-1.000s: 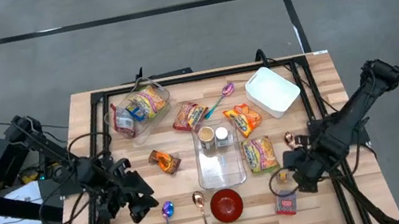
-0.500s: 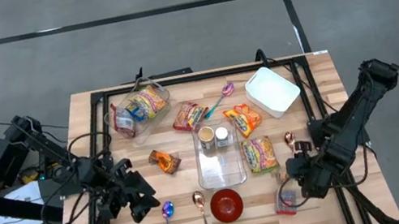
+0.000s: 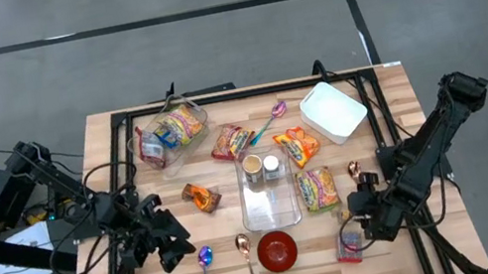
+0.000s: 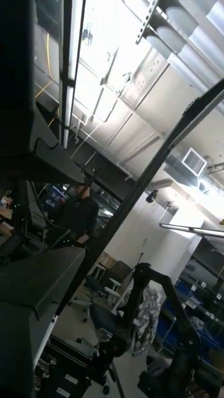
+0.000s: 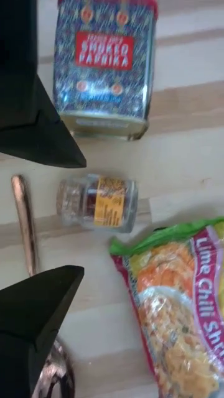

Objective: Pick & Place Food Item
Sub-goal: Put the brown spice bottle into the bottom transparent bin

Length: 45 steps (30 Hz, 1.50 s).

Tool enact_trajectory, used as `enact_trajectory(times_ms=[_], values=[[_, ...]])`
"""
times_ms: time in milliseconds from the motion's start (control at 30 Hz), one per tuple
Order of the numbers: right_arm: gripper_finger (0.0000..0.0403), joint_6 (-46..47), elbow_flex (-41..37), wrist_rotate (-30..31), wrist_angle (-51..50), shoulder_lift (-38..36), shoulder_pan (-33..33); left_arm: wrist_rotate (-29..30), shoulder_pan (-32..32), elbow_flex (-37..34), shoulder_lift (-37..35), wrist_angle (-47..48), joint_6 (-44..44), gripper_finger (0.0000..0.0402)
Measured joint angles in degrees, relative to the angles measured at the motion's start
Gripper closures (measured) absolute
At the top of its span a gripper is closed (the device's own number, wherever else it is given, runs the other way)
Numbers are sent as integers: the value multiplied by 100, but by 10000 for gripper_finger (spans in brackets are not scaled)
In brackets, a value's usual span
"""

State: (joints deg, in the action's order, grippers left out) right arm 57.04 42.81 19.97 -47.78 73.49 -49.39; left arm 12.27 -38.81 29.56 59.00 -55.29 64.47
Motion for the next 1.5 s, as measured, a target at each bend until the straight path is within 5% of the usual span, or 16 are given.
enact_trajectory(times_ms=[1200, 1500], values=[[140, -128, 2, -196, 352, 1471, 194, -2, 0, -4, -2, 44, -20, 231], [223, -215, 2, -192, 416, 1364, 222, 0, 0, -4, -2, 131, -22, 231]])
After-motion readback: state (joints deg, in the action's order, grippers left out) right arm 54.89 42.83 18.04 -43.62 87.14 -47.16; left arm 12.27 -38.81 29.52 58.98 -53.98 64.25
